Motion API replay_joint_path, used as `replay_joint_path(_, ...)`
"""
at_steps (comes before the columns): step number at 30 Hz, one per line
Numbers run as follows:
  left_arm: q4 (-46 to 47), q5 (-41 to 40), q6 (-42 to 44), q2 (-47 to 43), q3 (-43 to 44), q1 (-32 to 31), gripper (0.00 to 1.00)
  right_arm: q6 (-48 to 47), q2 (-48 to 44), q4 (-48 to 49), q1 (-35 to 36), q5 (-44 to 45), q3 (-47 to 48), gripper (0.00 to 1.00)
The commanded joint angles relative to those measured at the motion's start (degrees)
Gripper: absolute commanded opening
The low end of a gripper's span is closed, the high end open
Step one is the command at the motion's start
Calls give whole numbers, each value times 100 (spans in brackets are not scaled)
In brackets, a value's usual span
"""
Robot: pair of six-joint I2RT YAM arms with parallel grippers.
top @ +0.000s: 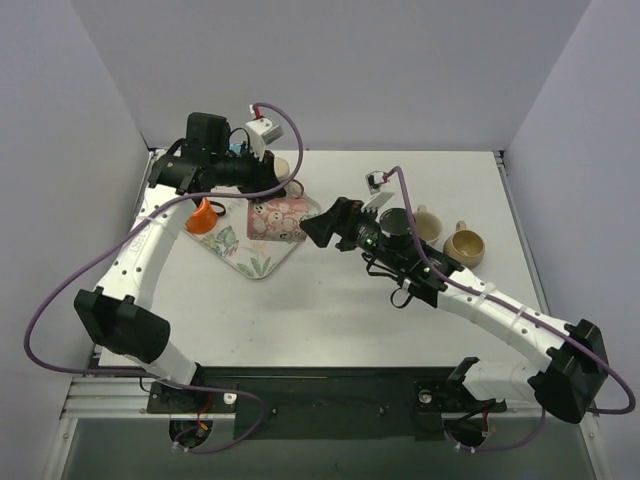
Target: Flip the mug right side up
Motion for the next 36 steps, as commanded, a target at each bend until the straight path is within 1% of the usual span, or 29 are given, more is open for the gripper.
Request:
replay_joint_path(1, 757, 1447, -1065, -534, -105, -28, 0, 627, 353, 1712, 104, -575, 108, 79)
replay_joint_path(2, 897, 1587, -1110, -552, -201, -19, 0, 698, 467, 1775, 104, -620, 134, 77)
replay_joint_path(5, 933, 1859, -1163, -596, -281, -72, 0, 970, 661, 2528, 96, -892, 100, 73)
replay_joint_path(7, 1012, 1869, -1216, -622, -395, -177, 0, 1076, 889, 2899, 95, -1234, 248, 64)
replay_joint_path(8, 1073, 1913, -1207, -631, -456, -195, 0, 1094, 1055, 2953, 104, -1332, 327, 50)
replay_joint_path(9, 1144, 1948, -1233, -649, -483, -212, 0, 1155, 1127, 3023, 130, -1472, 441, 41)
replay_joint_path(10, 1179, 1975, -1234, -640, -501, -213, 0, 1243, 1232, 3146, 122, -1526, 468, 23)
replay_joint_path(11, 1136, 1957, -1216, -631, -466, -186, 0, 1270, 1259, 3182, 96, -1544, 434, 14)
replay_joint_path(12, 1144, 1905, -1190, -649, -457, -169, 0, 1261, 1233, 3147, 78, -1518, 390, 0)
replay_joint_path(13, 1136, 1704, -1146, -658, -448, -116, 0, 1183, 1111, 2973, 43, -1378, 303, 0)
replay_joint_path(14, 1127, 1572, -1137, -649, -440, -90, 14, 930, 1049, 2414, 34, -1264, 302, 0)
replay_joint_path(15, 1083, 1222, -1059, -631, -422, -3, 46, 666, 848, 1843, 17, -880, 380, 0)
replay_joint_path(16, 1057, 1019, -893, -640, -405, 59, 56, 150, 785, 689, 16, -597, 607, 0)
replay_joint_path(17, 1004, 451, -769, -623, -396, 77, 74, -177, 637, 190, 51, -64, 705, 0)
replay_joint_path(18, 995, 54, -576, -631, -396, 104, 81, -607, 600, -711, 60, 246, 915, 0)
replay_joint_path(19, 986, -489, -444, -614, -396, 113, 82, -724, 565, -999, 52, 771, 987, 0)
replay_joint_path(20, 977, -808, -199, -605, -396, 139, 84, -934, 565, -1567, -27, 977, 1118, 0)
replay_joint_path(21, 1003, -1377, -66, -596, -422, 148, 84, -997, 634, -1816, -97, 1318, 1189, 0)
replay_joint_path(22, 1021, -1557, 240, -587, -457, 165, 84, -1120, 713, -2428, -272, 1435, 1416, 0)
replay_joint_path(23, 1082, -2011, 365, -587, -527, 165, 85, -1156, 940, -2686, -352, 1444, 1531, 0)
replay_joint_path(25, 1179, -2487, 699, -596, -650, 165, 87, -1200, 1327, -2970, -607, 1374, 1786, 0)
replay_joint_path(30, 1355, -3376, 1507, -605, -984, 148, 87, -1419, 2497, -3883, -827, 1813, 2892, 0)
replay_joint_path(32, 1513, -3771, 1788, -588, -1264, 139, 87, -1376, 2857, -3937, -889, 1901, 3096, 0)
replay_joint_path(34, 1601, -3983, 2087, -526, -1449, 139, 87, -1358, 3313, -4060, -941, 2041, 3297, 0)
replay_joint_path(36, 1628, -4159, 2333, -404, -1564, 148, 87, -1306, 3500, -4165, -1038, 1990, 3482, 0)
